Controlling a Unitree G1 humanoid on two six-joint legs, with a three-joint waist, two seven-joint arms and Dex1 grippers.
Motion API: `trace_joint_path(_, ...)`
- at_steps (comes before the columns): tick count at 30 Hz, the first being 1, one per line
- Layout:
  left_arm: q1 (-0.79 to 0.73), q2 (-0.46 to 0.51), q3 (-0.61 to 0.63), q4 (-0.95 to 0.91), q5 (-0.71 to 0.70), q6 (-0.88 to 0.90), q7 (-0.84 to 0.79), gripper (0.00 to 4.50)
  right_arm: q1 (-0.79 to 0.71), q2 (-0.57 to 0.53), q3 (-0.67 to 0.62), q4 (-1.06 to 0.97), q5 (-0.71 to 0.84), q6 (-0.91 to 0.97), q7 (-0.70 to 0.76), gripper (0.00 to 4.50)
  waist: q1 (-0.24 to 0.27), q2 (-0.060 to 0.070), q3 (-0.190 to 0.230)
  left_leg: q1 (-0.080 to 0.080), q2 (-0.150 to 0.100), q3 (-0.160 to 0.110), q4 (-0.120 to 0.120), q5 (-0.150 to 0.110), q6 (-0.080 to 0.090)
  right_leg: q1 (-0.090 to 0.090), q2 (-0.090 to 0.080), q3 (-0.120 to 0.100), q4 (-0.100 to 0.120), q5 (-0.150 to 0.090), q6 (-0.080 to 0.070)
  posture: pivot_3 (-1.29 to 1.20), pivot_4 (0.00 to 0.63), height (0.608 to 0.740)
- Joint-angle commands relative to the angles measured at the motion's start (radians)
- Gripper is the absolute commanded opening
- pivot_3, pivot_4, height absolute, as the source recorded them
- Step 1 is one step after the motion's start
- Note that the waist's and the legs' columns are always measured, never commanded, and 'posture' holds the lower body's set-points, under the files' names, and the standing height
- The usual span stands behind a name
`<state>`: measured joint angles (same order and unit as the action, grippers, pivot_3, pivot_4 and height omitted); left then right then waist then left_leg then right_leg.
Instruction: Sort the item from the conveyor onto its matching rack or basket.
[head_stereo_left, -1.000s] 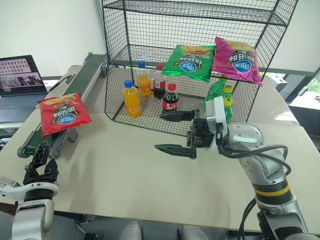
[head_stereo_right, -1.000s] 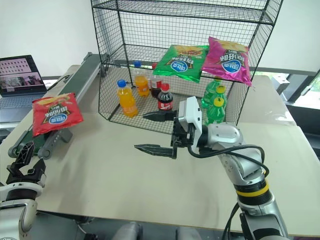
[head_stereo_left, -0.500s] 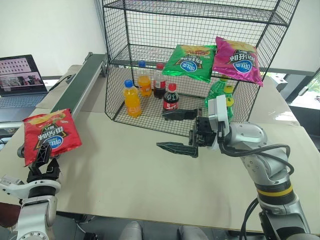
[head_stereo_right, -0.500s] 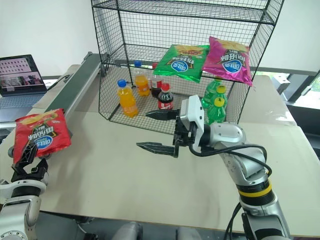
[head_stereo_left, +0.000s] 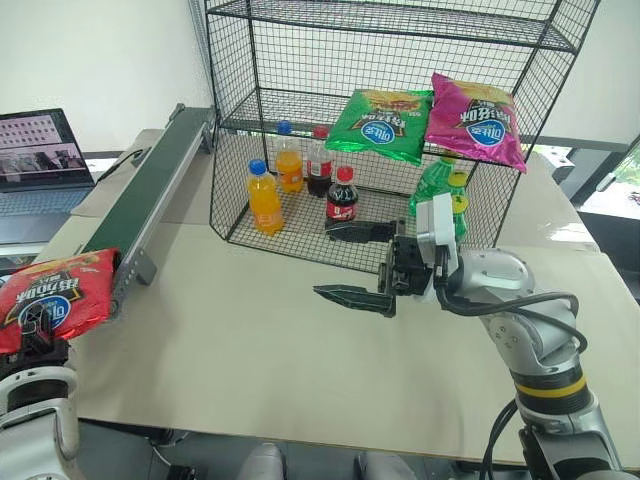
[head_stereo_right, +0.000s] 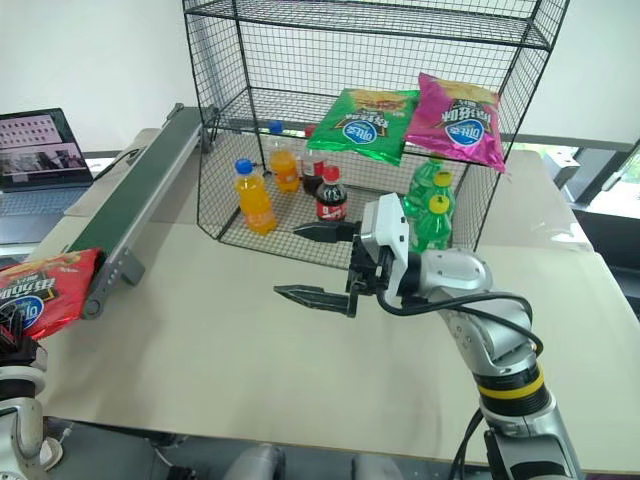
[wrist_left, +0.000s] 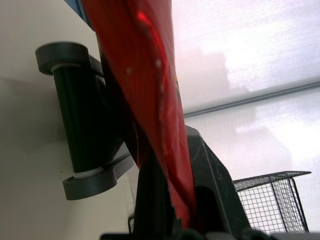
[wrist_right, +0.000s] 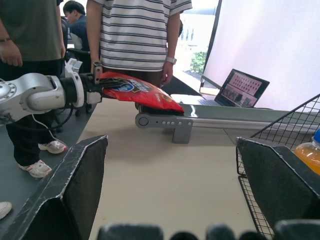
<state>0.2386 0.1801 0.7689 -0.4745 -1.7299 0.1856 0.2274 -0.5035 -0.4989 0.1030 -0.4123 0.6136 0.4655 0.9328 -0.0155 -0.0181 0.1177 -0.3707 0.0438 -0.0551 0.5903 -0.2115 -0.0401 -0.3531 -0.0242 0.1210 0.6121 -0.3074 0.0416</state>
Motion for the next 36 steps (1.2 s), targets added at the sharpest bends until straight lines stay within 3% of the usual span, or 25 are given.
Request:
trace_joint_path(1, 0.004, 0.085, 0.015, -0.083, -0.011, 0.027, 0.005, 0.04, 0.008, 0.004, -0.034, -0.049, 0.013, -0.006, -0.034, 4.5, 0.001, -0.001, 0.0, 0.0, 0.0, 0.0, 0.0, 0.0, 0.0, 0.0, 0.0, 0.0, 0.0, 0.0, 0.0, 0.0, 0.15, 0.738)
trace_joint_path(6, -0.047, 0.28, -0.017, -0.171, -0.136, 0.116, 0.011, 0.04, 0.032, 0.038, -0.069, -0.079, -0.023, -0.021, -0.166, 4.5, 0.003, -0.001, 0.001, 0.001, 0.0, 0.0, 0.0, 0.0, 0.0, -0.001, 0.0, 0.0, -0.001, 0.0, 0.0, 0.0, 0.15, 0.738)
trace_joint_path(9, -0.193, 0.388, -0.089, -0.179, -0.229, 0.152, 0.034, 0.04, 0.035, 0.094, -0.092, -0.106, -0.086, -0.07, -0.288, 4.5, 0.003, 0.001, 0.002, 0.001, 0.0, 0.0, 0.0, 0.0, -0.001, -0.001, -0.001, 0.0, -0.001, 0.0, 0.001, 0.0, 0.15, 0.738)
trace_joint_path(12, -0.369, 0.431, -0.187, -0.143, -0.242, 0.189, 0.042, 0.04, 0.029, 0.139, -0.106, -0.133, -0.148, -0.101, -0.388, 4.5, 0.001, 0.003, 0.003, 0.0, 0.0, 0.0, 0.0, 0.001, -0.002, -0.002, 0.0, -0.001, 0.0, 0.001, 0.002, 0.0, 0.15, 0.738)
trace_joint_path(19, -0.816, 0.376, -0.418, 0.142, -0.232, 0.284, -0.013, 0.04, 0.027, 0.188, -0.122, -0.218, -0.272, -0.107, -0.575, 4.5, 0.001, 0.003, 0.003, -0.003, -0.001, -0.001, 0.0, 0.002, -0.003, -0.001, 0.001, 0.0, 0.0, 0.003, 0.003, 0.0, 0.15, 0.738)
trace_joint_path(23, -1.042, 0.295, -0.49, 0.436, -0.111, 0.336, -0.172, 0.04, 0.047, 0.203, -0.121, -0.277, -0.323, -0.084, -0.653, 4.5, 0.001, 0.004, 0.003, -0.003, -0.001, -0.001, -0.001, 0.002, -0.003, -0.002, 0.001, 0.0, 0.0, 0.004, 0.003, 0.0, 0.15, 0.738)
trace_joint_path(31, -1.358, 0.177, -0.503, 0.94, 0.167, 0.388, -0.563, 0.04, 0.104, 0.22, -0.105, -0.372, -0.389, -0.034, -0.745, 4.5, -0.001, 0.004, 0.003, -0.009, -0.002, -0.002, -0.001, 0.004, -0.005, -0.007, 0.001, 0.0, 0.0, 0.004, 0.004, 0.0, 0.15, 0.738)
trace_joint_path(36, -1.444, 0.119, -0.438, 1.2, 0.313, 0.334, -0.679, 0.04, 0.123, 0.216, -0.106, -0.407, -0.4, -0.002, -0.76, 4.5, -0.004, 0.005, 0.002, -0.01, -0.002, -0.002, -0.001, 0.004, -0.005, -0.008, 0.001, 0.0, 0.0, 0.001, 0.009, 0.0, 0.15, 0.738)
